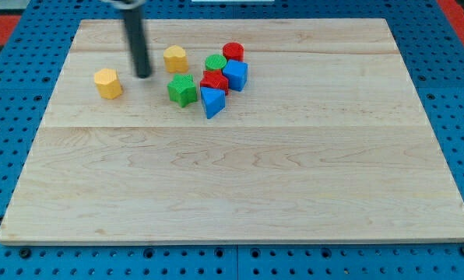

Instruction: Push yellow hexagon below yellow heart

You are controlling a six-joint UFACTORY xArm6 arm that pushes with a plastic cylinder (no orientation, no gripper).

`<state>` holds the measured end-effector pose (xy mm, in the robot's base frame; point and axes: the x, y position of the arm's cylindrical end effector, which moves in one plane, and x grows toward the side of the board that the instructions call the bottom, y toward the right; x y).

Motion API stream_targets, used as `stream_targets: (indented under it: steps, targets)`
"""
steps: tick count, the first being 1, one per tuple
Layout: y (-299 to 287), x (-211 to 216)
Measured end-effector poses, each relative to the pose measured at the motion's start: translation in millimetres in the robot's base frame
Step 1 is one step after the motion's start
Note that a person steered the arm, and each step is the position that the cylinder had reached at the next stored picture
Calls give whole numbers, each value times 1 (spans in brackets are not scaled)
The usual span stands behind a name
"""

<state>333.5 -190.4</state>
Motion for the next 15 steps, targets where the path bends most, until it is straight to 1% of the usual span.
stream_targets:
  steps: [1,2,3,4,5,6,7,8,9,10,11,12,13,14,15]
  targets:
    - [-59,11]
    - [-90,10]
    - [-114,54]
    - [-99,86]
    - [-52,42]
    - [-4,24]
    - [-69,29]
    - [-38,9]
    - [-50,8]
    - [2,5]
    - [19,4]
    - [-19,-9]
    - [11,-19]
    - [75,-4]
    - [84,-5]
